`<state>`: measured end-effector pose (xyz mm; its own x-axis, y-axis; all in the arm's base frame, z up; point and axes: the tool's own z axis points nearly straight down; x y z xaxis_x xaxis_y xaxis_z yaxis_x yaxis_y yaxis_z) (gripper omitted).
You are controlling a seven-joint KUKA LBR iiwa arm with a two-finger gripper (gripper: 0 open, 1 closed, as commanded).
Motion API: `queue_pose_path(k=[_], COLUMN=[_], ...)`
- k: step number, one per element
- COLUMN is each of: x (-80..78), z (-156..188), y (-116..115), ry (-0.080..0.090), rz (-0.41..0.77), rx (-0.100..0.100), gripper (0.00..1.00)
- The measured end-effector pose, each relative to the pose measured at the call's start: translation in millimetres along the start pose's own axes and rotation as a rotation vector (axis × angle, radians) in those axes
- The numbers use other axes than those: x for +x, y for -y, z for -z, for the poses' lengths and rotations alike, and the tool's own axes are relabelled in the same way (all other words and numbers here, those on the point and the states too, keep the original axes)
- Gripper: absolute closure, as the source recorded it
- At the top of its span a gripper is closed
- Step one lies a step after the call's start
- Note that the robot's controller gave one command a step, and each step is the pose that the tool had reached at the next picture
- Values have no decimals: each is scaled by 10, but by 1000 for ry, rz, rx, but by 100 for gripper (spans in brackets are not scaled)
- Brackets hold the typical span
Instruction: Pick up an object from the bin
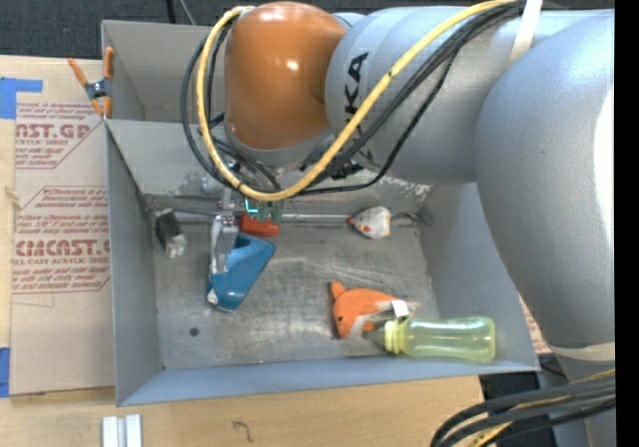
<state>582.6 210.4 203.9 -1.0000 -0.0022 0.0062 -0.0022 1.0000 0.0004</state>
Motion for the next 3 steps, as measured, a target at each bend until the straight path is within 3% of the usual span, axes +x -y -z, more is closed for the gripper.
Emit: queue_pose_path(k=[1, 2, 3], x=[-20, 20, 83], z=[48, -451, -985], y=[11, 17, -26], ry=[8, 14, 9], rz=[-2, 38, -88], rx=[-1, -2, -2], gripper=[0, 0, 0])
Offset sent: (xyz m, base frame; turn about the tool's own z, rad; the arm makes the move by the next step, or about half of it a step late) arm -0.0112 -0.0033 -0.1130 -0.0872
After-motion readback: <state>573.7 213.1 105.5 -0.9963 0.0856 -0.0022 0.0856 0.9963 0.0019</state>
